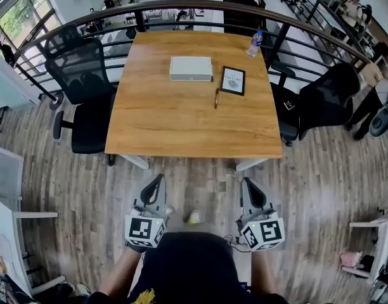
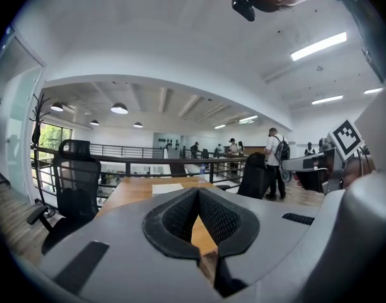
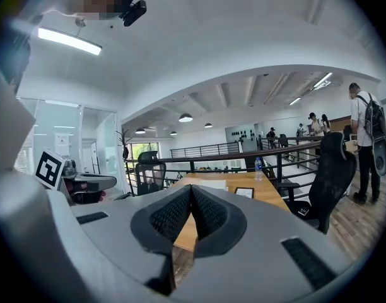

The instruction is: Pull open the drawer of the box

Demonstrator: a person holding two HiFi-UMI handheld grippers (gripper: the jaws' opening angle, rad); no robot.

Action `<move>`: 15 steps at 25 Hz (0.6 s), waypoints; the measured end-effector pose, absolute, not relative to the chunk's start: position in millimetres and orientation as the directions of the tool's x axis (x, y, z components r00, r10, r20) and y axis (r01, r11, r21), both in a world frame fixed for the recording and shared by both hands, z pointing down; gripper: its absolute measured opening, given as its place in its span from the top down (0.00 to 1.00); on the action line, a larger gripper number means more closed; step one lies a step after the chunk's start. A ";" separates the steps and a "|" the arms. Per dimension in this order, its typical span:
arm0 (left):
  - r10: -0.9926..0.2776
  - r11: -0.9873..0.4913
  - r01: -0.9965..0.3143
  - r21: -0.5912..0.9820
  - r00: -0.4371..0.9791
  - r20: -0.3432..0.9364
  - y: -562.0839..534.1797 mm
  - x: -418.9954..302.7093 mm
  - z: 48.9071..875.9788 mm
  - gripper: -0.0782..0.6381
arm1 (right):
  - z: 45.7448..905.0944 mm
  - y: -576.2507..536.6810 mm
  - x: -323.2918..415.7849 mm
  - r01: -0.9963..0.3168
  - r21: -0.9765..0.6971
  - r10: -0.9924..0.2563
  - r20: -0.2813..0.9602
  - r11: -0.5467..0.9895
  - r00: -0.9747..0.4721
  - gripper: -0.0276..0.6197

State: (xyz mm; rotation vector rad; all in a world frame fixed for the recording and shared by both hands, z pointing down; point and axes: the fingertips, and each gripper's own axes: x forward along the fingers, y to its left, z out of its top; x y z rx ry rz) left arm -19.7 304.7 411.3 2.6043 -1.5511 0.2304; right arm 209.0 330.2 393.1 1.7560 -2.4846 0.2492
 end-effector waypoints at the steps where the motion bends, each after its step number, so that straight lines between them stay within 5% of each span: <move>1: -0.865 -0.471 -0.882 0.013 0.465 0.187 304.6 -20.0 412.4 0.87 | 396.5 330.3 208.7 -0.940 -0.087 -0.924 0.176 0.329 -0.340 0.96; 15: -0.882 -0.440 -0.898 0.000 0.432 0.187 235.0 -41.5 416.7 0.87 | 397.9 254.2 190.7 -0.934 -0.074 -0.912 0.203 0.350 -0.358 0.96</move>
